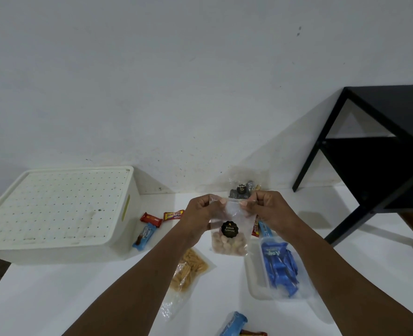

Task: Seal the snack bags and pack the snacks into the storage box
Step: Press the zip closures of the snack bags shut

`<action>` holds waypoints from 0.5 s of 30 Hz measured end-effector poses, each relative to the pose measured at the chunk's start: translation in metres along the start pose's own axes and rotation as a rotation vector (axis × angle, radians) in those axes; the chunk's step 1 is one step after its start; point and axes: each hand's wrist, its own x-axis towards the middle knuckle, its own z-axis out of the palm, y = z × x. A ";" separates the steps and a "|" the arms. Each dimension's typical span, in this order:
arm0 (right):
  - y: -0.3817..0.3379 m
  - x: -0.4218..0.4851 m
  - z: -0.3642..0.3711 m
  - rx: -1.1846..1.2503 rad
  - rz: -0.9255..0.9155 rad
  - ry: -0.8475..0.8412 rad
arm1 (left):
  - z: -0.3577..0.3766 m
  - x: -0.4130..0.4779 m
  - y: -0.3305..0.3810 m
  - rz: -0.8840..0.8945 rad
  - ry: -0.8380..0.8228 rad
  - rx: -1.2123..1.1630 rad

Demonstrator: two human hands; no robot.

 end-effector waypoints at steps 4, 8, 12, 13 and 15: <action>-0.002 -0.001 0.001 -0.004 0.002 -0.014 | 0.003 0.004 0.000 0.001 -0.031 0.035; 0.009 -0.002 -0.003 0.090 0.123 -0.026 | 0.004 0.016 -0.006 0.055 0.060 0.024; 0.024 0.001 -0.010 0.072 0.130 0.040 | 0.006 0.029 -0.018 0.047 0.086 0.055; 0.027 0.004 -0.011 0.076 0.121 0.063 | 0.008 0.033 -0.021 0.033 0.097 0.052; 0.031 0.011 -0.015 0.071 0.108 0.089 | 0.012 0.043 -0.023 -0.005 0.100 0.041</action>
